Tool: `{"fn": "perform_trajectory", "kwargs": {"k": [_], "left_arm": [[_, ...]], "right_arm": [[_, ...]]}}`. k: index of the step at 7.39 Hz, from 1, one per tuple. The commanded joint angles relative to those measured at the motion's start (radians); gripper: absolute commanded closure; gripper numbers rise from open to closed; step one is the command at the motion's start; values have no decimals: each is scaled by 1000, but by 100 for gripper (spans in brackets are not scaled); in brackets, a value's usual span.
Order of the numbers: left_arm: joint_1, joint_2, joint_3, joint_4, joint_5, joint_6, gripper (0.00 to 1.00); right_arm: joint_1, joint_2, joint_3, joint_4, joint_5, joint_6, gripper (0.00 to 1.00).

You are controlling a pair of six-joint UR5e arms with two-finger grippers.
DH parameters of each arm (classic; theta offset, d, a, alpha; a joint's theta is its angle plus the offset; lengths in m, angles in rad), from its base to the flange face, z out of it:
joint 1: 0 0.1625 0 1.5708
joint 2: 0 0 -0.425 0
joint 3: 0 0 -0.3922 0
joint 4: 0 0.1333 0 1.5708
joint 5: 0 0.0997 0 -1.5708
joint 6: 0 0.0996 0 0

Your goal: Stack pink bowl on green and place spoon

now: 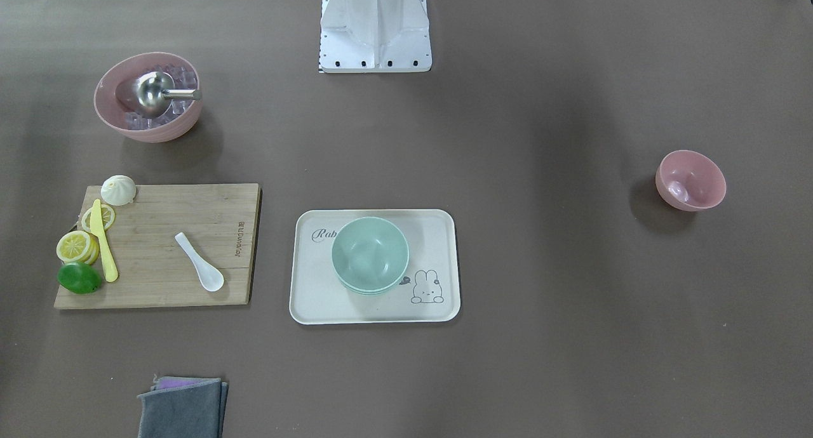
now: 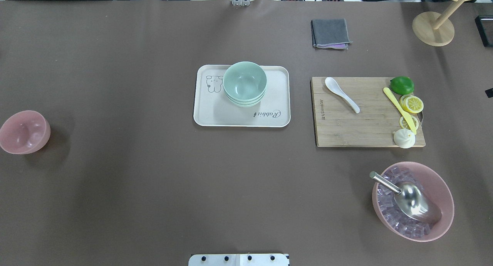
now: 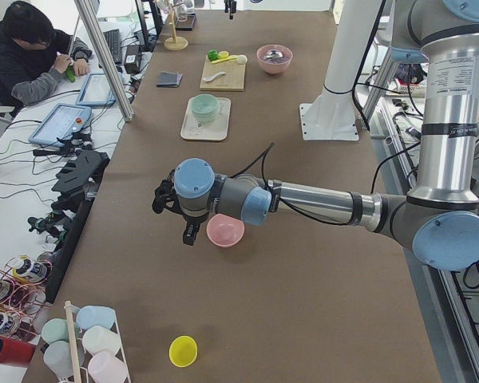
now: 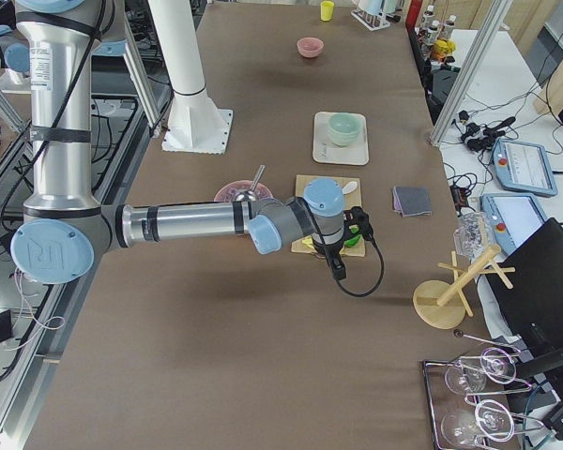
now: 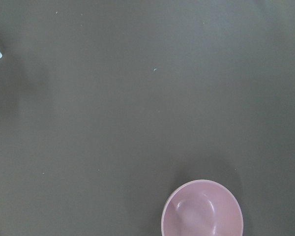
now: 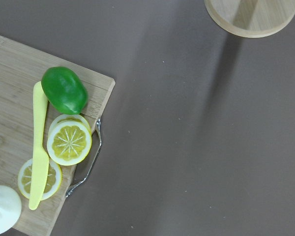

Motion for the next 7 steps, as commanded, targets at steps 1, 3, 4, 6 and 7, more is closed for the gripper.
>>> {"fn": "perform_trajectory", "kwargs": {"k": [1,3,4,6,7], "left_arm": [[102,-3,37,-7,121,-18,2],[199,-1,44,-15,155,-47,2],[230,-1,65,-37,155,-48,2],[276,-3,167,-186,155,-71,3],[314,-3,200,-282,175,-158,7]], "right_arm": [[-87,18,6,2,-37,109,0],[-159,24,11,28,-93,188,0],[-191,24,8,74,-126,253,0],[-199,23,9,82,-126,262,0],[-201,23,9,82,-127,262,0]]}}
